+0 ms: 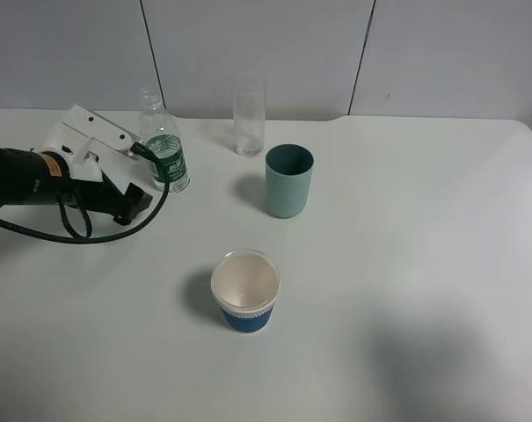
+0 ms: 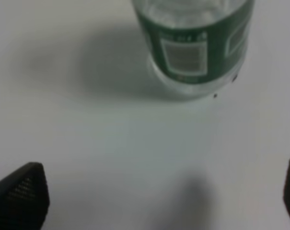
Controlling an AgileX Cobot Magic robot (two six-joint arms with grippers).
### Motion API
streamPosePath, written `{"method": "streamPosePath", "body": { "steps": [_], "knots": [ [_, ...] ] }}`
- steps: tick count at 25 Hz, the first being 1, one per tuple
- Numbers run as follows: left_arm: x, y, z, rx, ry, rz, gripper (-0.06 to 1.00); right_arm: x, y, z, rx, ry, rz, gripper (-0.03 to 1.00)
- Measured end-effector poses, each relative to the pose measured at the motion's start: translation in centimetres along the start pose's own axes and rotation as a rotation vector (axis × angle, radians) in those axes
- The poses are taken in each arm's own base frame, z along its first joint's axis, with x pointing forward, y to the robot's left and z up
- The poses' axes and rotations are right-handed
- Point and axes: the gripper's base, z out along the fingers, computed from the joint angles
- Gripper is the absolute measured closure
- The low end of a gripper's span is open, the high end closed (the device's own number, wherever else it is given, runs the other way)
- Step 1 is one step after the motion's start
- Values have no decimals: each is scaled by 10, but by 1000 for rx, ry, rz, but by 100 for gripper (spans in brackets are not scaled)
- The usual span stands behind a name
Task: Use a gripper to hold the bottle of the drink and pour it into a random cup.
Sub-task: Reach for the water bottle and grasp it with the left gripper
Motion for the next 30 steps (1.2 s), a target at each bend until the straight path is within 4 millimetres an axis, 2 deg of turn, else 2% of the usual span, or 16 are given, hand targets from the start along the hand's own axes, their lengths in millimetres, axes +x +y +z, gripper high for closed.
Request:
{"method": "streamPosePath", "body": {
  "steps": [7,17,30],
  "knots": [
    [-3,-8,13,73,-146,-80,-5,0,0,0,0,0,0,23],
    [8,-15,32,108,-223,-116,-5,0,0,0,0,0,0,23],
    [9,-15,47,103,-355,-161,-5,0,0,0,0,0,0,23]
  ]
}}
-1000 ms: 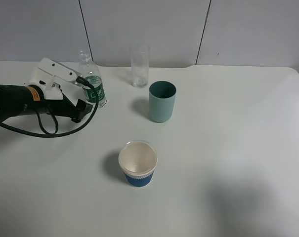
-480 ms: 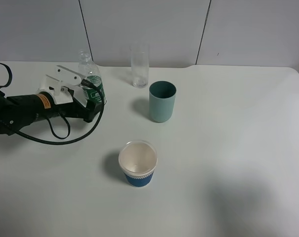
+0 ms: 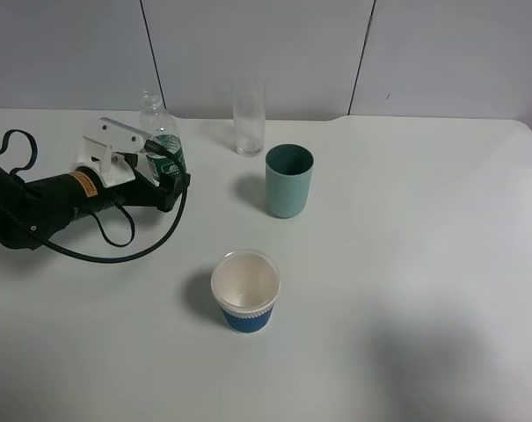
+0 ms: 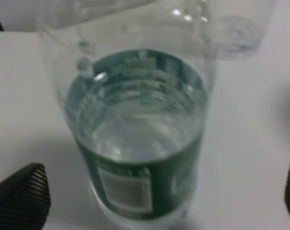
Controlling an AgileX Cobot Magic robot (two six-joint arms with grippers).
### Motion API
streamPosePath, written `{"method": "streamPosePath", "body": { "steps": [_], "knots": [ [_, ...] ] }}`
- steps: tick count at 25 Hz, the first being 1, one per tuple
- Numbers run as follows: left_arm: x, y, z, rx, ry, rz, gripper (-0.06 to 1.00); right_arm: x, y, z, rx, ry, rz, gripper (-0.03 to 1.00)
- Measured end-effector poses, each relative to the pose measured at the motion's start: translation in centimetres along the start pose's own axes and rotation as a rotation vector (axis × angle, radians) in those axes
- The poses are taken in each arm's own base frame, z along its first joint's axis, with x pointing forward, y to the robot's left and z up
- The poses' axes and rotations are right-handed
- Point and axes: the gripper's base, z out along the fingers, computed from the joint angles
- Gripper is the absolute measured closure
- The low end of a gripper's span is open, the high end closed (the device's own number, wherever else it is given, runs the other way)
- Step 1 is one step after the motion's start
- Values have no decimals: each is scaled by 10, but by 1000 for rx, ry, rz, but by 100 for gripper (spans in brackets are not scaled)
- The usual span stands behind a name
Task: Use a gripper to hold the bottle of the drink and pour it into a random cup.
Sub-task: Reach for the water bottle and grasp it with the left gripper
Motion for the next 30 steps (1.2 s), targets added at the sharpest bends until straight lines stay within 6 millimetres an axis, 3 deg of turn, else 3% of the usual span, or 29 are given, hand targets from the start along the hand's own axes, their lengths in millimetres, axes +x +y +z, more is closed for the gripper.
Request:
{"method": "streamPosePath", "body": {
  "steps": [13,15,23,30],
  "knots": [
    [-6,7,34,10,-57,21,-4,0,0,0,0,0,0,23],
    [-6,7,36,12,-58,23,2,0,0,0,0,0,0,23],
    [-5,6,36,28,-49,-22,42,0,0,0,0,0,0,23],
    [-5,6,36,36,-47,-75,42,0,0,0,0,0,0,23]
  ]
}}
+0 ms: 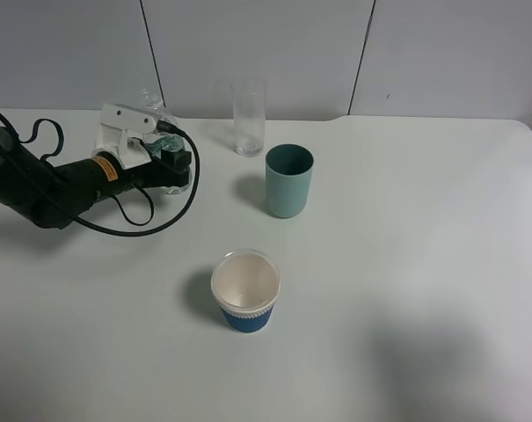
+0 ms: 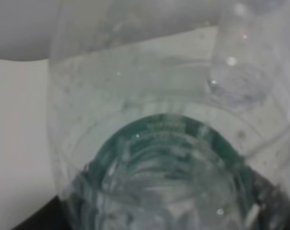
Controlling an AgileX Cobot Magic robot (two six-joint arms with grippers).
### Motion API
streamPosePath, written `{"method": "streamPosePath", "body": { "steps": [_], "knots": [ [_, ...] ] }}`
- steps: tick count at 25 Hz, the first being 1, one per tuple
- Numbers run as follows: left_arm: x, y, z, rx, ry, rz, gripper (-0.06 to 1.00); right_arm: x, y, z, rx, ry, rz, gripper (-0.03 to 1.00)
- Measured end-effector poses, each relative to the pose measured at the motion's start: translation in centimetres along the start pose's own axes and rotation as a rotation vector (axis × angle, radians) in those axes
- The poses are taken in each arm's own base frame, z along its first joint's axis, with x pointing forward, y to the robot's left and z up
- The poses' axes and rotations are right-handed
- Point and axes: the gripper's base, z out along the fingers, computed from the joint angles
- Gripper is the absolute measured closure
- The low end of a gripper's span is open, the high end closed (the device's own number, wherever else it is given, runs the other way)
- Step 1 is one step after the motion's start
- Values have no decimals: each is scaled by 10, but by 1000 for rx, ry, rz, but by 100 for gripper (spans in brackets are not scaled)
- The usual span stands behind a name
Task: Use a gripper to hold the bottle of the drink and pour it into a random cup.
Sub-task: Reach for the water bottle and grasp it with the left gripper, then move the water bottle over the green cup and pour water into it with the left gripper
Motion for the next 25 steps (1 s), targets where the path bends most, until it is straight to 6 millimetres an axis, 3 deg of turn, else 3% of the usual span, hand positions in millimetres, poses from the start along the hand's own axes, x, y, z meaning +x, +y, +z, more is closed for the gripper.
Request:
{"method": "streamPosePath", "body": {
  "steps": [12,25],
  "knots": [
    [-11,0,-5,-15,49,17,42,0,0,0,0,0,0,23],
    [-62,-9,-29,-71,95,88,42,0,0,0,0,0,0,23]
  ]
}}
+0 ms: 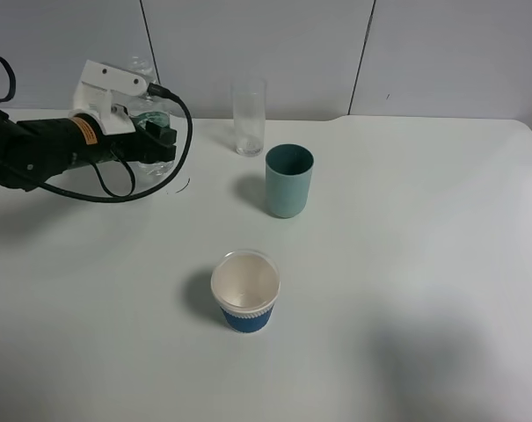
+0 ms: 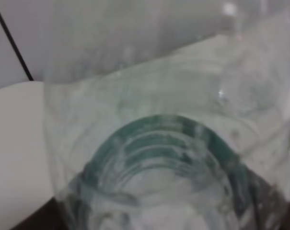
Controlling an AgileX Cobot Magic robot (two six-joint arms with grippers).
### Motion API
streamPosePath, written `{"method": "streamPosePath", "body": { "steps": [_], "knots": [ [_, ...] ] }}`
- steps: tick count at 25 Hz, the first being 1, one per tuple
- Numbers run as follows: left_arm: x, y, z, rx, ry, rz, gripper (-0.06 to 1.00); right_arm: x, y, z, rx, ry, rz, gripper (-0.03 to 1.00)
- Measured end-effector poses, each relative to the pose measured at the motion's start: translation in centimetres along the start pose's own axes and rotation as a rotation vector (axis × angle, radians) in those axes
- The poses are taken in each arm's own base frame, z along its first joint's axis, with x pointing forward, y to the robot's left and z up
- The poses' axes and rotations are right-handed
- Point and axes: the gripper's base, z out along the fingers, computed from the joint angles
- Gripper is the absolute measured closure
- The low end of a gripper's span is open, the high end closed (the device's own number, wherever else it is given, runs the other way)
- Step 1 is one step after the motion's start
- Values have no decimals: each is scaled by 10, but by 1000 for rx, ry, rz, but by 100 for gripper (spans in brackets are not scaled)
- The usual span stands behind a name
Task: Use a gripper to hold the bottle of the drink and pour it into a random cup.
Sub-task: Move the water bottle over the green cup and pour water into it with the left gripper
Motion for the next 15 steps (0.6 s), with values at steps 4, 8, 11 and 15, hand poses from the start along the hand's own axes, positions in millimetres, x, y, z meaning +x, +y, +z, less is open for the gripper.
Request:
{"method": "streamPosePath", "body": {
  "steps": [4,8,11,15],
  "knots": [
    [-13,-8,-10,-31,27,20,42,0,0,0,0,0,0,23],
    [-24,-19,-19,-72,36,8,42,0,0,0,0,0,0,23],
    [-32,-31,-24,-81,24,29,42,0,0,0,0,0,0,23],
    [-39,-43,-30,-85,5,19,42,0,0,0,0,0,0,23]
  ]
}}
